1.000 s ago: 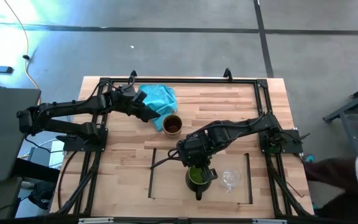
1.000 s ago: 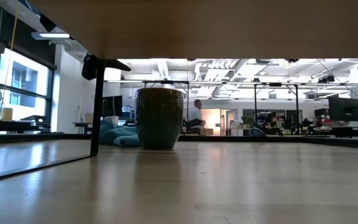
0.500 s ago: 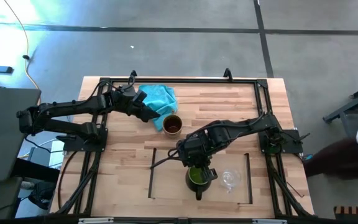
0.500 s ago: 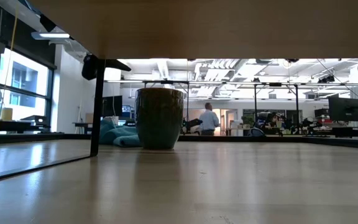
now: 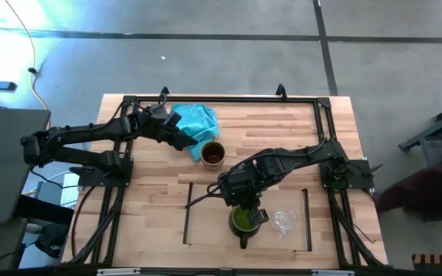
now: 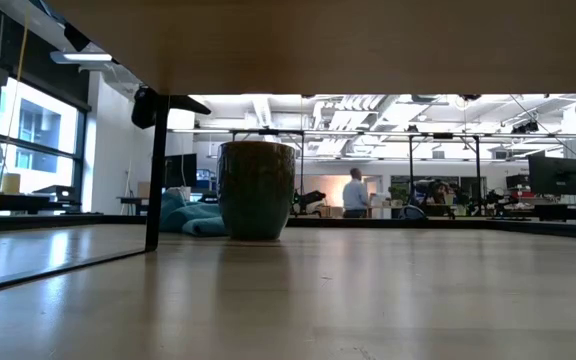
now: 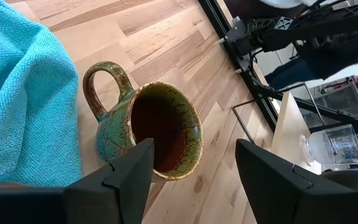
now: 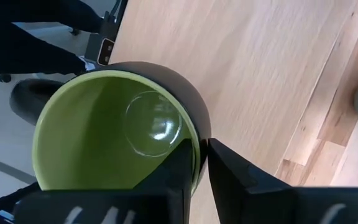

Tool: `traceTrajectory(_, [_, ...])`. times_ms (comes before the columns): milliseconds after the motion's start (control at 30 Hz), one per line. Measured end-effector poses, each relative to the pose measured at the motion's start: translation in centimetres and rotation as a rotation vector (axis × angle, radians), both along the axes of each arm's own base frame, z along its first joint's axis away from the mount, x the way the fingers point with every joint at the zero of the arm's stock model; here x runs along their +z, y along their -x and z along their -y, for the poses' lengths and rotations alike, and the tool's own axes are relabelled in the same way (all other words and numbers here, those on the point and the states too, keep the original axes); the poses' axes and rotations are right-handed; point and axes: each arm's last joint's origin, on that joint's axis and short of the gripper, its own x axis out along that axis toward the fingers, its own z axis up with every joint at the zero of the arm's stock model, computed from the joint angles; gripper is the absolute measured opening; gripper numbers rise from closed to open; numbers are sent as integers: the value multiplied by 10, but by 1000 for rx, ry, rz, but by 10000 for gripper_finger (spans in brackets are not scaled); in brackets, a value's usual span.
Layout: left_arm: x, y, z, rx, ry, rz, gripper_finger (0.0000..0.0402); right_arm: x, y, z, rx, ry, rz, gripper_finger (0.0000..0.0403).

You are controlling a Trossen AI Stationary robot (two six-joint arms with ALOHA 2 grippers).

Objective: Stack small to large cups/mugs on shelf
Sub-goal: Put the black mug on the shelf

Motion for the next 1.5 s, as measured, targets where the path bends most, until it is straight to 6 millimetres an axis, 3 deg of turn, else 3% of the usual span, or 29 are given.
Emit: traceTrajectory(1500, [0,0,0,-7,-3,0,215,5,-1,4,1,-39,34,39])
